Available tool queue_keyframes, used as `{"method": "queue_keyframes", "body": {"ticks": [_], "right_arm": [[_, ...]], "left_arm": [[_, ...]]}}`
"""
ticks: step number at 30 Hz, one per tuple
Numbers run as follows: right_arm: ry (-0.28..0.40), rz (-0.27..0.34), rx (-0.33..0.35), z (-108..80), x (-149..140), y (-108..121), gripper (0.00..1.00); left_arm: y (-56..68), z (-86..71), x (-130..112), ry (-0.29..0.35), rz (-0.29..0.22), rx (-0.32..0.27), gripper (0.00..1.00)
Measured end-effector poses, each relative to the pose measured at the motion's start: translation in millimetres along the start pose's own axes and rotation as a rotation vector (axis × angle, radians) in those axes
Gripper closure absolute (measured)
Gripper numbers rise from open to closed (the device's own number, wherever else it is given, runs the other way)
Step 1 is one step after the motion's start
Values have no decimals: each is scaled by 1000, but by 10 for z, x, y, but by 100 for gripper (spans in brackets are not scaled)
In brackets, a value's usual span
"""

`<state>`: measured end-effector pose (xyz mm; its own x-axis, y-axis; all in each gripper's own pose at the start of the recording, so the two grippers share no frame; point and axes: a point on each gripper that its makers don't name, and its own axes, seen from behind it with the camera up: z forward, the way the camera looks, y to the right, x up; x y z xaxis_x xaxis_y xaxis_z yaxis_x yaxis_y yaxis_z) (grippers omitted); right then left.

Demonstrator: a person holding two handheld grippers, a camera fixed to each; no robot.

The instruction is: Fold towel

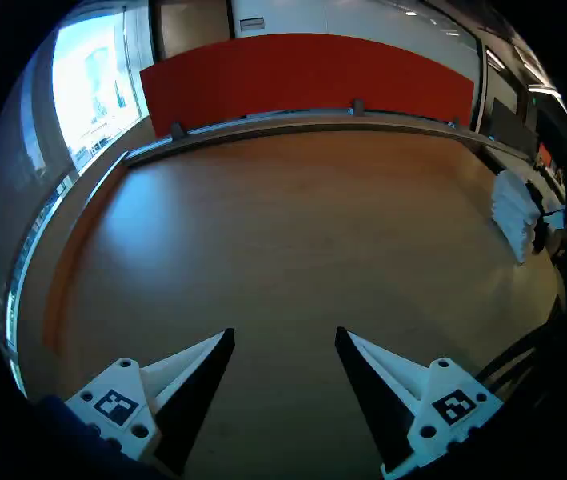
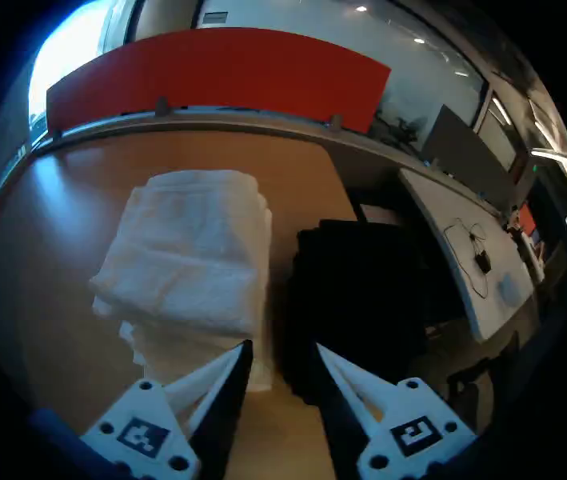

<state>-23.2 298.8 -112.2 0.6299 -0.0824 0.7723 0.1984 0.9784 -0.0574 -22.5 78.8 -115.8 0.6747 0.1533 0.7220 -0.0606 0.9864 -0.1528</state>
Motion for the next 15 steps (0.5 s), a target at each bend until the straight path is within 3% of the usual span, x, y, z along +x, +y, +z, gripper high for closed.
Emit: {"method": "queue_keyframes", "body": {"ticks": [4,7,15], "right_arm": [[8,-4,-15,-25,13,21,15],[15,-3,-15,-47,38,5,5],[52,-3,-13,-179,174,-62,0]], "left_arm": [[12,0,10,2,3,-3,6],[17,2,22,5,3,-6,6],[3,-1,63,17,2,-7,6]]}}
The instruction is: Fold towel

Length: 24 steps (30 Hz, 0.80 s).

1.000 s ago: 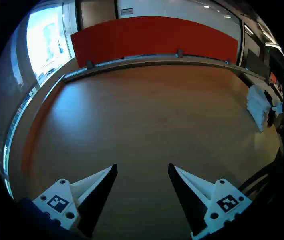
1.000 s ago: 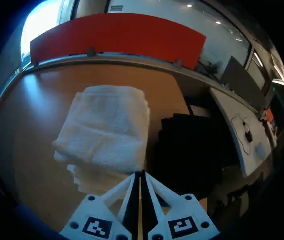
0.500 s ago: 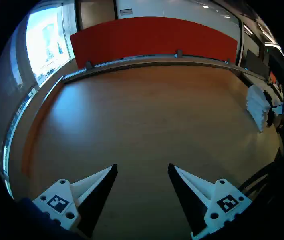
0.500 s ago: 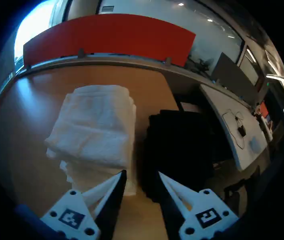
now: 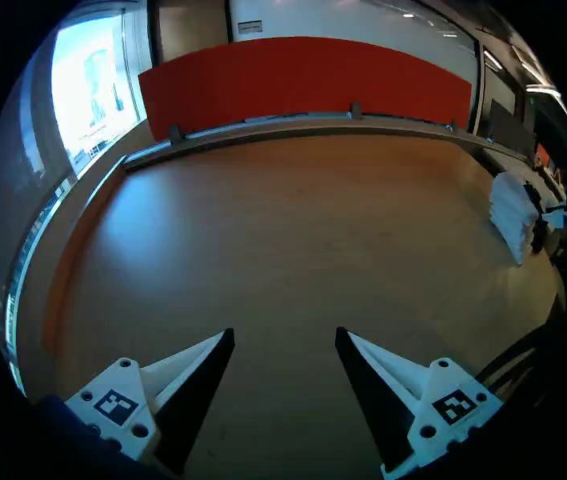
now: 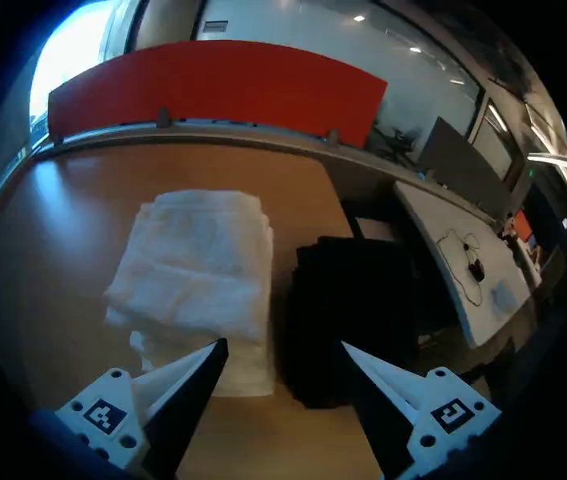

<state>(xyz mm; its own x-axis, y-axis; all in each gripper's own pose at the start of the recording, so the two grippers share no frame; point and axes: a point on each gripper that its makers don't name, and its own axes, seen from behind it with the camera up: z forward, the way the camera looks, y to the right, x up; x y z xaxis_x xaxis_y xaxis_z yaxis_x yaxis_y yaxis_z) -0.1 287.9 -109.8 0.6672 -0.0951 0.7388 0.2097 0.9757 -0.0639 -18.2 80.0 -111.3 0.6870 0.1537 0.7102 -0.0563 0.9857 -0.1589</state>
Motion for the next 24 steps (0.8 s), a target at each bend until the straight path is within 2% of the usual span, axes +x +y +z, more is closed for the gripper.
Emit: {"method": "queue_keyframes", "body": {"ticks": [8,24], "right_arm": [[68,12,-1,-141,249,-111,0],[324,69,37,-395,940,-615,0]], "left_arm": [[-16,-13,39,18,-9,-2,6],[-92,-44,191,83,-32,2,6]]}}
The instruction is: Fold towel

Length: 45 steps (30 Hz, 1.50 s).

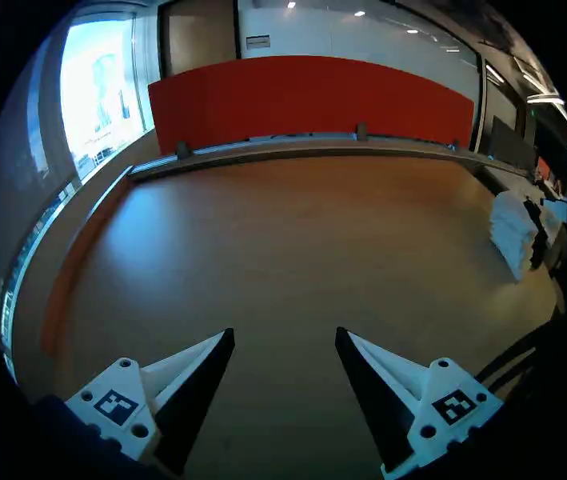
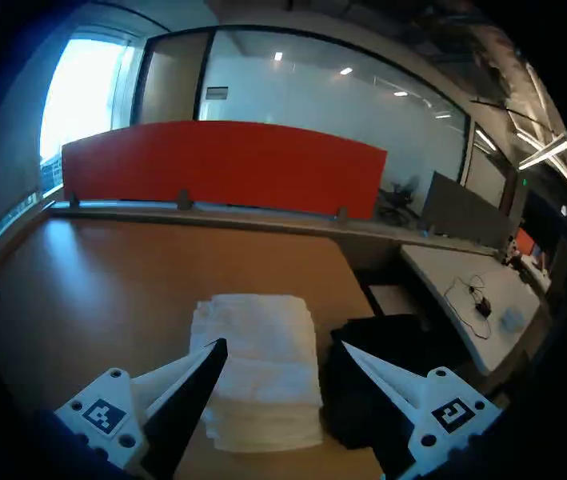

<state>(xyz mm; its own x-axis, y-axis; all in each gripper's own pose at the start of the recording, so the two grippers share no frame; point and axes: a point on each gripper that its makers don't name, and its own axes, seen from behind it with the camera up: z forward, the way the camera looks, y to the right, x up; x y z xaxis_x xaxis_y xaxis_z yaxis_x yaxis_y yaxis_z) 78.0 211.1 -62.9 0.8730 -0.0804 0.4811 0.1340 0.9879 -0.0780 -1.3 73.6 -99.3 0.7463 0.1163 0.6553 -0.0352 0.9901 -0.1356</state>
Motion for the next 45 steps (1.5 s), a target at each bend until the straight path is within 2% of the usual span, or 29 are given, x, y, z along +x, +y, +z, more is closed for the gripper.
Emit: {"method": "queue_keyframes", "body": {"ticks": [5,11,17,20,26,35,39,45], "right_arm": [[73,32,1,1,182,-136,0],[171,99,6,-31,472,-263,0],[255,175,-20,-50,746,-259,0],[278,187,-16,-72,821,-298,0],[296,179,-8,-114,896,-467,0],[330,128,3,-178,1092,-787,0],[348,118,27,-215,1202,-997,0],[362,100,52,-207,1309,-1298,0]], "left_arm": [[-21,10,77,25,-21,-4,6],[-85,20,244,71,-35,2,6],[-136,19,436,127,-50,8,6],[-162,10,545,162,-60,9,7],[-244,-27,796,245,-71,21,6],[-387,-172,1249,394,-61,52,6],[-411,-204,1366,430,-67,53,6],[-461,-186,1456,459,-112,49,6]]}}
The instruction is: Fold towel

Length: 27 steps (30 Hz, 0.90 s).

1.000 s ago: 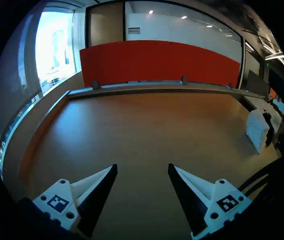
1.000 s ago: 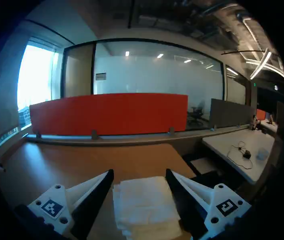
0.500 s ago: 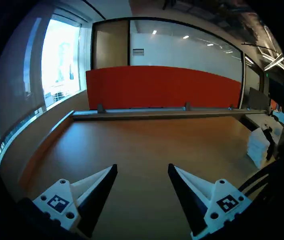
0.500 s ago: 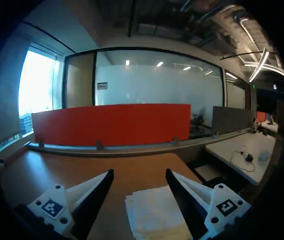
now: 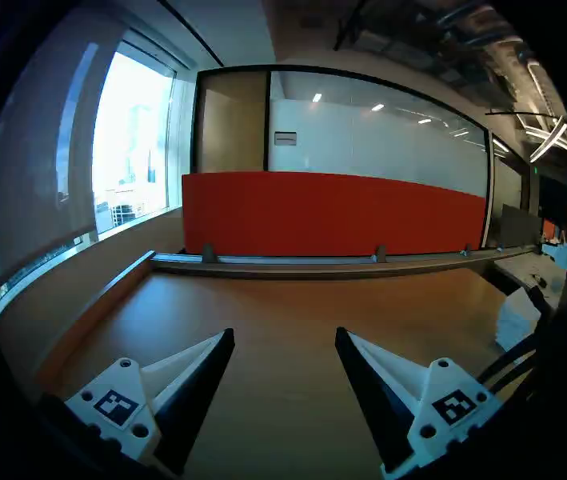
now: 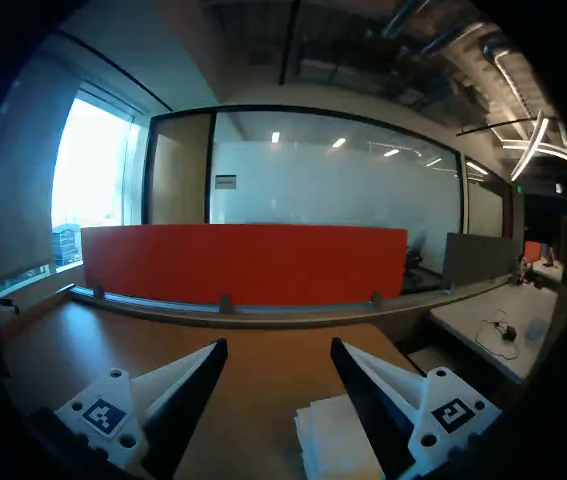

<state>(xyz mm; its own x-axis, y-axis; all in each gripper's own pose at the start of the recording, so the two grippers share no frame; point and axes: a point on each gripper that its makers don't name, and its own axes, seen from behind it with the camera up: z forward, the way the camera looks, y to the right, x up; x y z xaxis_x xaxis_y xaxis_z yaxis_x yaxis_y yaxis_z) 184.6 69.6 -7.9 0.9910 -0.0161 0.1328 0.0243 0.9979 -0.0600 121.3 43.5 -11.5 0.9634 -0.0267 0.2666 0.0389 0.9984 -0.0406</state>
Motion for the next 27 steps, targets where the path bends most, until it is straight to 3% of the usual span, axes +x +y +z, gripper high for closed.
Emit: {"method": "queue_keyframes", "body": {"ticks": [14,27], "right_arm": [[24,-20,50,107,110,-713,0],[4,-23,60,143,66,-948,0]], "left_arm": [[-125,68,306,87,-23,19,6],[-182,63,353,129,-46,21,7]]}}
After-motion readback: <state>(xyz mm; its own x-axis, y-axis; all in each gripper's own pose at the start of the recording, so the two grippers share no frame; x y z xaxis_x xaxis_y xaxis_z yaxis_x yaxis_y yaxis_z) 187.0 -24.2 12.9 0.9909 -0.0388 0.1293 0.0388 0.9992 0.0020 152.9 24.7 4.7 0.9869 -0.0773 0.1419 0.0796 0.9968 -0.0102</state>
